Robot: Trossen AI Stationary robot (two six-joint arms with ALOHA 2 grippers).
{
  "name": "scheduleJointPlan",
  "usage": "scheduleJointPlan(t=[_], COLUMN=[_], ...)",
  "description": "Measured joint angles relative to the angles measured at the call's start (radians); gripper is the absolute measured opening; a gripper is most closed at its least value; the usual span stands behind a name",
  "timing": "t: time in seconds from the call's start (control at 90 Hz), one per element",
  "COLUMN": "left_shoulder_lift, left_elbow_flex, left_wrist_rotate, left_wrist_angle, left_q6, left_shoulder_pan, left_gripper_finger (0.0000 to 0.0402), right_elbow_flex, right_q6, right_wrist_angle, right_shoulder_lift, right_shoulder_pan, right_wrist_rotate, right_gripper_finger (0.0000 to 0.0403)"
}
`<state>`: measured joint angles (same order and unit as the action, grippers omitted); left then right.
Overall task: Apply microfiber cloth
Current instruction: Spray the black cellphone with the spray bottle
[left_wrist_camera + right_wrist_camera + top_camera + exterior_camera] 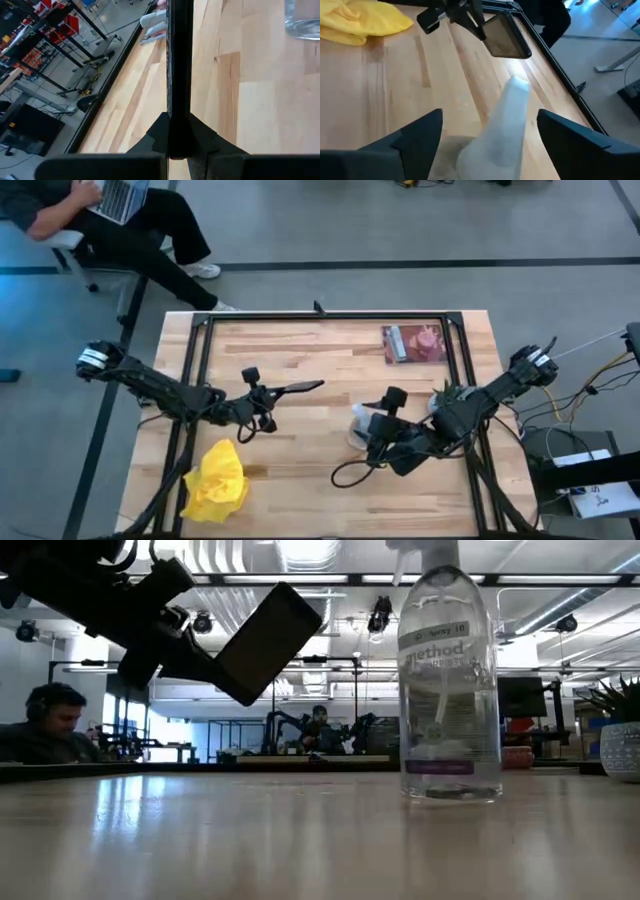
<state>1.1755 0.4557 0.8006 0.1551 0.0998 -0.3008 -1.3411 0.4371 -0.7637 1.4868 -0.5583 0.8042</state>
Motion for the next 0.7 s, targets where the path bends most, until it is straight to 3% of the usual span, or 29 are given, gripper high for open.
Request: scheduleJointPlan(t=[0.244, 0.367, 0.533, 0.7], left_shoulder_lift=[0.000, -0.003, -0.006, -0.008], left_elbow_flex=[0.002, 0.020, 0.091, 0.144], left_wrist_rotate=[0.000, -0.001, -0.017, -0.096], left_wrist_angle=[-0.001, -0.026, -0.217, -0.300], left_q6=[-0.088, -0.125, -0.230, -0.289], left_shoulder_pan=[-0.016, -0.035, -0.068, -0.132], left_gripper_finger=[0.0012, 0.0012, 0.0012, 0.0012], right_elbow_flex=[-0.090, -0.106, -0.106, -0.106], right_q6=[-0.134, -0.273, -0.435, -0.462], right_wrist_angle=[-0.009, 0.122, 0.326, 0.440], right_shoulder_lift=[-0.047, -0.046, -0.004, 0.043], right_shoulder_pan=[0.000, 0.000, 0.006, 0.004], right_wrist_rotate=[0.014, 0.023, -0.095, -0.180], right_gripper_finger=[0.0317, 0.0310, 0.0295, 0.0275])
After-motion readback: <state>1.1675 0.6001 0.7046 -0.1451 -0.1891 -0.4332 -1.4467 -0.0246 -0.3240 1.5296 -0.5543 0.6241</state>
